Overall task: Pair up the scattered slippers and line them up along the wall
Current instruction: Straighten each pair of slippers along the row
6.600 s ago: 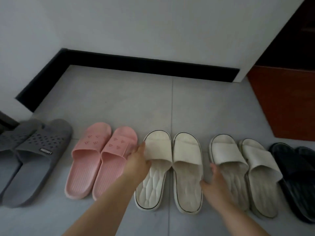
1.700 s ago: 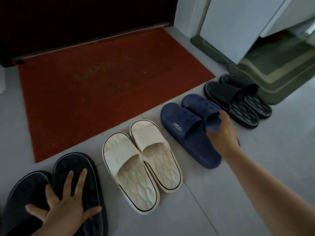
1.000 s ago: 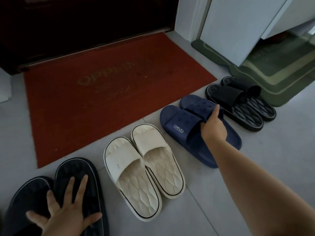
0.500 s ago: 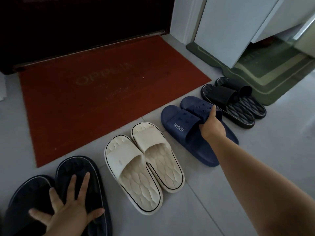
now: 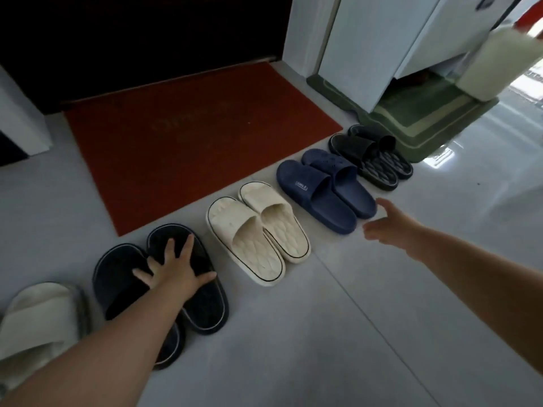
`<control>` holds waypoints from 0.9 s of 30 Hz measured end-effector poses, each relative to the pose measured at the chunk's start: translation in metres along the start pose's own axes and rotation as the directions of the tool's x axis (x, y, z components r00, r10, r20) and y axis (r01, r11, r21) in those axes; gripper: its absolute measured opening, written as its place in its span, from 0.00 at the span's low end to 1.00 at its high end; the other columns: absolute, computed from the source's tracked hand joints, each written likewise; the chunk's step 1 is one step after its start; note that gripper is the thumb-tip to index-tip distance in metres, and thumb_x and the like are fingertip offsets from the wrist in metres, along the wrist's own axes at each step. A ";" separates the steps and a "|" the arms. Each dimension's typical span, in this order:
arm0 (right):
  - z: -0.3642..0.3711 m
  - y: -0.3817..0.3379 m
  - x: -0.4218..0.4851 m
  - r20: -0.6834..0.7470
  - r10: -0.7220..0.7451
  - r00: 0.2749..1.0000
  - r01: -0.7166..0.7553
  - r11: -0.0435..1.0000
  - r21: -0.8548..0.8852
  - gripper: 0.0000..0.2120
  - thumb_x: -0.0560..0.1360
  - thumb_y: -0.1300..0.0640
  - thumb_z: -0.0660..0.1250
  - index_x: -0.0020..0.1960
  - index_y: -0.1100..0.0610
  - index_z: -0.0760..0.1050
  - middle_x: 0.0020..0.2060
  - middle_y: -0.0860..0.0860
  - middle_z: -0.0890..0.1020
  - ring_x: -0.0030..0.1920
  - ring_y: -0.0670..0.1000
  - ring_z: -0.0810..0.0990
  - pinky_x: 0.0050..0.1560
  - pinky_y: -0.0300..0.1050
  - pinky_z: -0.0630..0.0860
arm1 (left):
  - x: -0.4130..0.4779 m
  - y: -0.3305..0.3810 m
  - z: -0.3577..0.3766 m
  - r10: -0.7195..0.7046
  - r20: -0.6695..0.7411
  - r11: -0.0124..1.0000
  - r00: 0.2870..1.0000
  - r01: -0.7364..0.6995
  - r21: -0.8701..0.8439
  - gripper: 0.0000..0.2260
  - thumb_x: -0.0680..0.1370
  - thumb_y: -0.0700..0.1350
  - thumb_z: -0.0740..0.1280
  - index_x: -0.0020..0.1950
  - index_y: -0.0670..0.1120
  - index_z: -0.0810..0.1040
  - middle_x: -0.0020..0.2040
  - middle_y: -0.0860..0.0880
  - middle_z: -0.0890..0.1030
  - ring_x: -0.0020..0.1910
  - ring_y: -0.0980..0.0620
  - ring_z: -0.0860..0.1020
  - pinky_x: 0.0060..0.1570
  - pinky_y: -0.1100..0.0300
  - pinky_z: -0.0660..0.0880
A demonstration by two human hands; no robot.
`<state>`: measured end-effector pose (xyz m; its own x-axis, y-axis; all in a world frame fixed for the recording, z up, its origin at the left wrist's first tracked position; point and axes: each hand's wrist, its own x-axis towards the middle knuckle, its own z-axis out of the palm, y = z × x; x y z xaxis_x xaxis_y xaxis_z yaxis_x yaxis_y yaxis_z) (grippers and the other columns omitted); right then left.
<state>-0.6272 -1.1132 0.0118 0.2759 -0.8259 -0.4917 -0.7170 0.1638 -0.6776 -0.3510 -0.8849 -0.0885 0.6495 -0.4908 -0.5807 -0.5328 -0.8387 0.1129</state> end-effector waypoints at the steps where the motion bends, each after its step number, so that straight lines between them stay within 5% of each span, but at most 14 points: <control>1: -0.007 -0.010 -0.011 0.017 -0.054 0.998 0.054 0.998 -0.018 0.32 0.71 0.75 0.63 0.71 0.62 0.58 0.43 0.56 0.79 0.32 0.45 0.75 0.30 0.34 0.72 | -0.005 0.003 -0.004 0.029 -0.009 1.000 1.000 -0.029 -0.011 0.43 0.67 0.69 0.63 0.72 0.63 0.39 0.77 0.52 0.42 0.74 0.36 0.49 0.70 0.32 0.46; 4: -0.021 -0.031 -0.022 0.005 -0.141 0.990 0.140 0.987 0.081 0.31 0.70 0.79 0.61 0.69 0.60 0.61 0.26 0.47 0.80 0.23 0.37 0.77 0.24 0.29 0.71 | -0.018 0.024 -0.005 0.148 -0.069 0.986 0.987 -0.153 -0.068 0.40 0.69 0.68 0.61 0.73 0.62 0.41 0.77 0.52 0.49 0.75 0.39 0.49 0.70 0.34 0.45; 9: -0.028 0.017 0.036 0.030 -0.176 0.984 0.174 0.983 0.054 0.32 0.72 0.73 0.64 0.72 0.59 0.57 0.36 0.55 0.79 0.37 0.49 0.77 0.43 0.39 0.73 | -0.023 0.095 0.006 0.381 -0.271 0.856 0.884 -0.448 -0.258 0.42 0.64 0.73 0.59 0.73 0.60 0.50 0.72 0.51 0.65 0.72 0.47 0.60 0.70 0.44 0.54; 14: -0.088 0.057 0.139 -0.090 -0.117 0.989 0.121 0.992 0.044 0.28 0.72 0.65 0.67 0.69 0.56 0.62 0.48 0.53 0.76 0.40 0.49 0.74 0.32 0.36 0.71 | -0.030 0.205 0.016 0.437 -0.281 0.599 0.855 -0.509 -0.618 0.37 0.67 0.59 0.69 0.72 0.60 0.55 0.64 0.56 0.70 0.62 0.60 0.66 0.61 0.61 0.61; 16: -0.111 0.059 0.189 -0.092 -0.085 0.992 0.091 0.994 0.061 0.29 0.73 0.63 0.67 0.70 0.56 0.60 0.56 0.55 0.75 0.44 0.50 0.75 0.37 0.37 0.72 | -0.022 0.249 0.023 0.475 -0.226 0.583 0.851 -0.497 -0.643 0.34 0.69 0.57 0.68 0.71 0.60 0.55 0.64 0.59 0.68 0.61 0.63 0.64 0.59 0.64 0.60; 20: -0.134 0.044 0.285 -0.102 -0.072 0.992 0.070 0.997 -0.024 0.32 0.74 0.58 0.67 0.73 0.57 0.55 0.67 0.57 0.70 0.62 0.58 0.72 0.57 0.48 0.70 | 0.007 0.314 0.039 0.497 -0.168 0.676 0.851 -0.502 -0.540 0.28 0.73 0.57 0.65 0.70 0.60 0.59 0.71 0.59 0.62 0.68 0.61 0.59 0.67 0.65 0.56; 22: -0.133 0.037 0.325 -0.107 -0.068 0.992 0.061 0.996 -0.069 0.33 0.74 0.56 0.66 0.73 0.58 0.53 0.68 0.59 0.70 0.65 0.60 0.70 0.61 0.49 0.69 | 0.022 0.337 0.041 0.522 -0.162 0.758 0.837 -0.543 -0.362 0.26 0.74 0.59 0.62 0.70 0.63 0.57 0.75 0.61 0.54 0.74 0.59 0.47 0.73 0.59 0.44; 24: -0.130 0.032 0.358 -0.099 -0.036 0.994 0.026 0.995 -0.100 0.33 0.75 0.55 0.65 0.73 0.60 0.53 0.67 0.61 0.70 0.65 0.62 0.70 0.60 0.50 0.69 | 0.043 0.363 0.040 0.534 -0.168 0.813 0.829 -0.558 -0.167 0.26 0.75 0.60 0.59 0.71 0.66 0.53 0.75 0.64 0.42 0.72 0.59 0.34 0.70 0.53 0.31; 27: -0.121 0.033 0.380 -0.163 -0.064 0.985 0.022 0.969 -0.247 0.25 0.75 0.54 0.63 0.69 0.60 0.62 0.64 0.63 0.73 0.65 0.65 0.69 0.62 0.53 0.68 | 0.073 0.402 0.034 0.481 -0.145 0.873 0.864 -0.488 -0.013 0.27 0.76 0.60 0.57 0.71 0.67 0.48 0.69 0.64 0.28 0.67 0.54 0.24 0.64 0.47 0.25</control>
<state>-0.6234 -1.4872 -0.1312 0.2134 -0.9115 -0.3516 -0.8465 0.0071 -0.5324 -0.5366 -1.2502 -0.1131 0.3839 -0.8622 -0.3305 -0.7747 -0.4956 0.3928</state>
